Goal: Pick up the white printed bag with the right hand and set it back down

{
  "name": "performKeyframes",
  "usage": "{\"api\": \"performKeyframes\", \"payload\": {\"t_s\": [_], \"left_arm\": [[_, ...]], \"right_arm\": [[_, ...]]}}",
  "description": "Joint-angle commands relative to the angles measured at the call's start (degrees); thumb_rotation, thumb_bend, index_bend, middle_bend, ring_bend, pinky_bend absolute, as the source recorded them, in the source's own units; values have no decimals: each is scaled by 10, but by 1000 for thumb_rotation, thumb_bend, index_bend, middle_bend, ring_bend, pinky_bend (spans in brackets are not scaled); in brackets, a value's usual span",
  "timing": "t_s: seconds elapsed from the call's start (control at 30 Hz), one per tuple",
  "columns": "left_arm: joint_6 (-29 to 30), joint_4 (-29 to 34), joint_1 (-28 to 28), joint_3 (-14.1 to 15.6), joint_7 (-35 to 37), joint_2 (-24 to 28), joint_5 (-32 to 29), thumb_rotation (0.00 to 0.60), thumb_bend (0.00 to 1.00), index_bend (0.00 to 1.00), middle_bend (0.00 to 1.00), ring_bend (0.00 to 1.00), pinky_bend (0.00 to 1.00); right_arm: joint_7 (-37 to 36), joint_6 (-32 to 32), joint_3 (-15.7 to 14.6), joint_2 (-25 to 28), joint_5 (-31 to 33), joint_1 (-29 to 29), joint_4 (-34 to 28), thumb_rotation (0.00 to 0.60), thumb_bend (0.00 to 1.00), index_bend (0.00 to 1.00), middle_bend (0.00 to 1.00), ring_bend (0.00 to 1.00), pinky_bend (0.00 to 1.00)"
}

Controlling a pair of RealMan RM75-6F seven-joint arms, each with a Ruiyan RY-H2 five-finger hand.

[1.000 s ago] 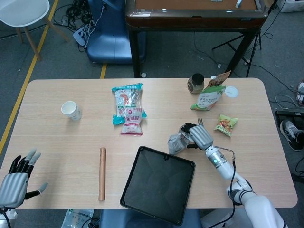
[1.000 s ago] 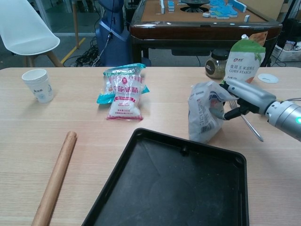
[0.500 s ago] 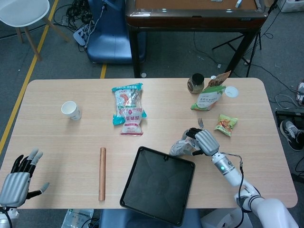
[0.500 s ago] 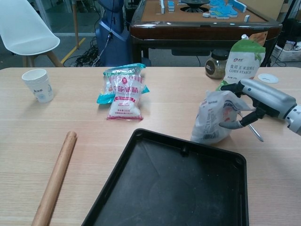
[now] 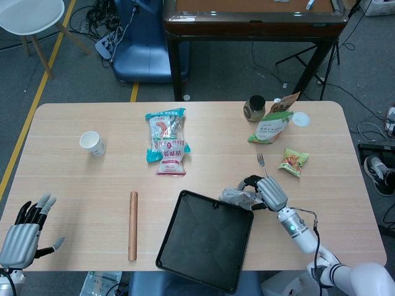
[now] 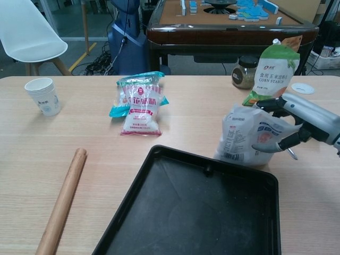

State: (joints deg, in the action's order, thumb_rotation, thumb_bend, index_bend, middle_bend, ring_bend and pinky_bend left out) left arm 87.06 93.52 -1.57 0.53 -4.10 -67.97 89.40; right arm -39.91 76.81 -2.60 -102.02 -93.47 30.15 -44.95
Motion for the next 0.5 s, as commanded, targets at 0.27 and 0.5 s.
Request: {"api": "performKeyframes", "payload": {"t_s": [0.27, 0.5], "left_arm": [[1, 3, 0, 0, 0, 3, 0, 600, 184, 65, 48, 108, 11], [9, 5, 2, 0, 0, 6, 4, 600, 184, 65, 48, 108, 11]], "right_arm": [[10, 39, -12, 68, -18, -30, -101, 600, 0, 458, 481, 402, 567], [41, 80, -15, 116, -32, -51, -157, 600, 0, 458, 481, 397, 538]]}}
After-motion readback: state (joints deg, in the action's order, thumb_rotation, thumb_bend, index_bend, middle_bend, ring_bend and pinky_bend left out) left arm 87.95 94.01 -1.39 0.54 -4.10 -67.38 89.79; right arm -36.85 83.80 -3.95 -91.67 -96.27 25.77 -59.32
